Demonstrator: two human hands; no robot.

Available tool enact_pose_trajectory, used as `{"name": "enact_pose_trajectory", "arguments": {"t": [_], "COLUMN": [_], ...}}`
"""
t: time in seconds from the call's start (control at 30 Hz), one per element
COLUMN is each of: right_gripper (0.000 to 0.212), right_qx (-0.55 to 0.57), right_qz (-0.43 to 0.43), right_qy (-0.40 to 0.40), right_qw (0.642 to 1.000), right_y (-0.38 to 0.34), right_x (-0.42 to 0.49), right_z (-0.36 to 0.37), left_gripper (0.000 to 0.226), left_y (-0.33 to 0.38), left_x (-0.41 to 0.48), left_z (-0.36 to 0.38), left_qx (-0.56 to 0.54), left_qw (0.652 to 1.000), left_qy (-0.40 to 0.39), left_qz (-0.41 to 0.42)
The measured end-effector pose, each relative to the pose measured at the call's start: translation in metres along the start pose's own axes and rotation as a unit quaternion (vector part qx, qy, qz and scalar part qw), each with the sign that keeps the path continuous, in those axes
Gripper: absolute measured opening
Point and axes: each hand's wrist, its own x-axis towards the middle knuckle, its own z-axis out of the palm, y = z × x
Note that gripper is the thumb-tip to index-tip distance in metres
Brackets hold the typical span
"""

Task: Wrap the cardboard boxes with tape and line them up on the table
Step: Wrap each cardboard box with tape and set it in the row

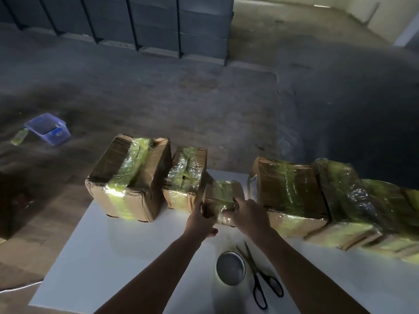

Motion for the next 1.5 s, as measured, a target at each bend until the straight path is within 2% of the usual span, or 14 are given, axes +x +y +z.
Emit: {"name": "enact_pose_trajectory", "arguments": {"t": [0.1, 0.2, 0.27, 0.43, 0.53, 0.7, 0.8, 0.87, 1.0, 1.1, 1.2, 1.3, 1.43, 1.5], "right_gripper": [0.047, 0.037, 0.041, 0.035, 0.031, 0.029, 0.028, 0.03, 0.041, 0.052, 0.066, 0.057, 0.106, 0.115], "right_qx": [-0.135, -0.195, -0.209, -0.184, -0.108, 0.022, 0.115, 0.151, 0.188, 0.16, 0.104, 0.099, 0.048, 0.043], "right_qz": [0.009, 0.02, 0.017, 0.039, 0.012, -0.054, -0.053, -0.037, 0.021, 0.037, 0.041, 0.038, 0.055, 0.037], "right_qy": [-0.05, -0.073, -0.077, -0.021, 0.032, 0.065, 0.022, -0.009, -0.024, -0.06, -0.11, -0.128, -0.118, -0.132], "right_qw": [0.99, 0.978, 0.975, 0.982, 0.994, 0.996, 0.992, 0.988, 0.982, 0.985, 0.988, 0.986, 0.99, 0.99], "right_y": [-0.006, -0.016, -0.026, -0.06, -0.093, -0.162, -0.201, -0.222, -0.243, -0.24, -0.227, -0.213, -0.2, -0.196], "right_x": [0.005, 0.011, 0.016, 0.03, 0.04, 0.051, 0.053, 0.054, 0.061, 0.058, 0.047, 0.036, 0.02, 0.012], "right_z": [0.009, 0.012, 0.012, 0.004, 0.001, 0.006, 0.017, 0.027, 0.039, 0.04, 0.04, 0.04, 0.039, 0.04], "left_gripper": [0.056, 0.05, 0.042, 0.017, 0.024, 0.017, 0.033, 0.052, 0.101, 0.118, 0.11, 0.099, 0.084, 0.068], "left_y": [0.004, 0.01, 0.014, 0.039, 0.06, 0.081, 0.077, 0.068, 0.054, 0.048, 0.033, 0.012, 0.002, 0.001], "left_x": [0.004, 0.007, 0.007, 0.008, 0.006, 0.02, 0.037, 0.045, 0.05, 0.041, 0.026, 0.005, -0.019, -0.032], "left_z": [-0.01, -0.024, -0.035, -0.061, -0.089, -0.168, -0.22, -0.251, -0.287, -0.292, -0.287, -0.271, -0.257, -0.252], "left_qx": [0.098, 0.102, 0.105, 0.105, 0.092, 0.229, 0.426, 0.481, 0.341, 0.384, 0.416, 0.436, 0.435, 0.418], "left_qw": [0.995, 0.994, 0.993, 0.991, 0.988, 0.922, 0.853, 0.835, 0.923, 0.909, 0.899, 0.891, 0.894, 0.903], "left_qy": [-0.017, -0.043, -0.058, -0.045, -0.002, 0.157, 0.221, 0.236, 0.171, 0.156, 0.132, 0.121, 0.109, 0.097], "left_qz": [-0.004, -0.022, -0.019, 0.067, 0.127, 0.271, 0.206, 0.124, 0.052, 0.042, 0.032, 0.03, 0.011, 0.002]}}
